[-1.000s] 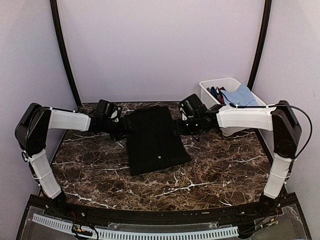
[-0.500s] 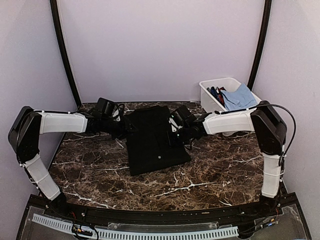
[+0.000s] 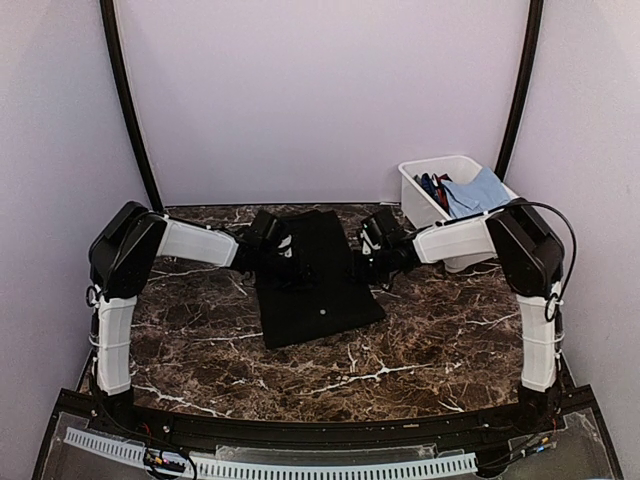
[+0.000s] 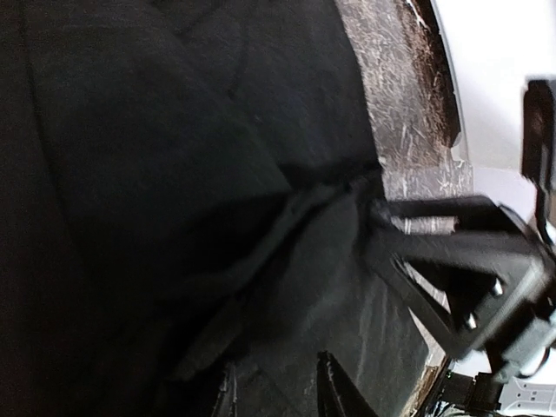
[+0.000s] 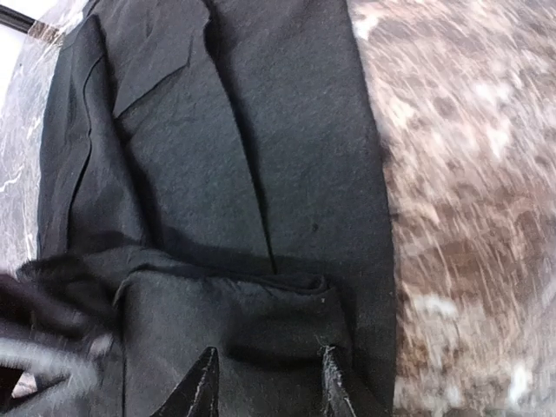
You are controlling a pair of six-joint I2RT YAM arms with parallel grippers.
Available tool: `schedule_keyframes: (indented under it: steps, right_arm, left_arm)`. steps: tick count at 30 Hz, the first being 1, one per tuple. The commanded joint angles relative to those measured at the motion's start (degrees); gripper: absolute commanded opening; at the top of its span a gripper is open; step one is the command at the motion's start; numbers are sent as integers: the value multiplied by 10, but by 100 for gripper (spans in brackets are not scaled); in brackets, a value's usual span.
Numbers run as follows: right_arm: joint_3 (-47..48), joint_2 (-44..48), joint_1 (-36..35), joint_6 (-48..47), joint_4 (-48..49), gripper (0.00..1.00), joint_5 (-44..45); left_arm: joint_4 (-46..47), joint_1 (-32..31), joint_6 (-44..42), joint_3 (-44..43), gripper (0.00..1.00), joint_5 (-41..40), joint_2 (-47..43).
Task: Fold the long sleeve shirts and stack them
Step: Adjust the 2/3-rectangle-folded shirt at the center of the board.
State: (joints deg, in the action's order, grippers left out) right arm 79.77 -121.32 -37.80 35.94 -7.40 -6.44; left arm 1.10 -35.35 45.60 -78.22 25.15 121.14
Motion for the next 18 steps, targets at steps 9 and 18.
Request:
schedule_keyframes:
  steps: [9,18]
  right_arm:
    - [-189,154,-49,23,-4,41,58]
    - [-204,249,-107,9,-85,41,154]
  left_arm:
    - [-23,-24,-1,-7,31,23,32]
    - [40,-65,69,127,32,3,-60]
